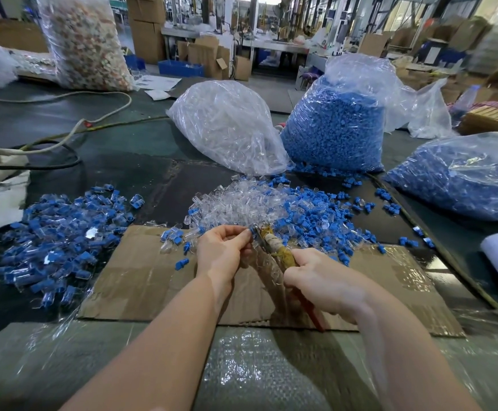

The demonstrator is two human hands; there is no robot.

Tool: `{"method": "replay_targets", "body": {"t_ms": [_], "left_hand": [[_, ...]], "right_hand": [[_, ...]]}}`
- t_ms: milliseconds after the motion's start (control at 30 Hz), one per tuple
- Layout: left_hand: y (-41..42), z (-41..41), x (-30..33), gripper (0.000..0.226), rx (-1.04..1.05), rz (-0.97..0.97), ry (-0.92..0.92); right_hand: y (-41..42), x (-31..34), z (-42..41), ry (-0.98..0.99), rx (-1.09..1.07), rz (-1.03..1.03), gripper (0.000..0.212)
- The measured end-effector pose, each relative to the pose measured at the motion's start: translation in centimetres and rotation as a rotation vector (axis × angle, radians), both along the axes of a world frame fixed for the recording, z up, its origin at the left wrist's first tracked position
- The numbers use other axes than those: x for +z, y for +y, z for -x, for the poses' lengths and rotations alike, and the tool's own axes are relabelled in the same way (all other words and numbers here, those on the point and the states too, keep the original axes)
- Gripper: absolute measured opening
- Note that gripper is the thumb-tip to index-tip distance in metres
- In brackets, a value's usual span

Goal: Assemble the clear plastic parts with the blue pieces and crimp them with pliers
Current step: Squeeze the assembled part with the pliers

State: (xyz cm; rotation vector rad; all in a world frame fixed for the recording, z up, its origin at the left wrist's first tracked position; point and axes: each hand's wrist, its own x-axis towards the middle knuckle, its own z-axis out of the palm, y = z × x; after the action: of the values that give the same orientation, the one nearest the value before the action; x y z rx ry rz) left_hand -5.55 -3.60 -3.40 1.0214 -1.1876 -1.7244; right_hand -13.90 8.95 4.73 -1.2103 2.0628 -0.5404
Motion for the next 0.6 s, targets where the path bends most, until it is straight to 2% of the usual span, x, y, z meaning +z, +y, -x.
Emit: {"method": "replay_targets", "body": {"t_ms": [133, 600], "left_hand": [[-0.18, 0.07, -0.13, 0.004, 0.004, -0.005, 0.005], [0.08, 0.02, -0.41, 0.006, -0.047, 0.104, -0.077]], "right_hand": [[-0.09, -0.23, 0.12, -0.066, -0.008, 0.014, 0.018], [0.24, -0.11, 0.53, -0.114, -0.026, 0.041, 0.021]]}}
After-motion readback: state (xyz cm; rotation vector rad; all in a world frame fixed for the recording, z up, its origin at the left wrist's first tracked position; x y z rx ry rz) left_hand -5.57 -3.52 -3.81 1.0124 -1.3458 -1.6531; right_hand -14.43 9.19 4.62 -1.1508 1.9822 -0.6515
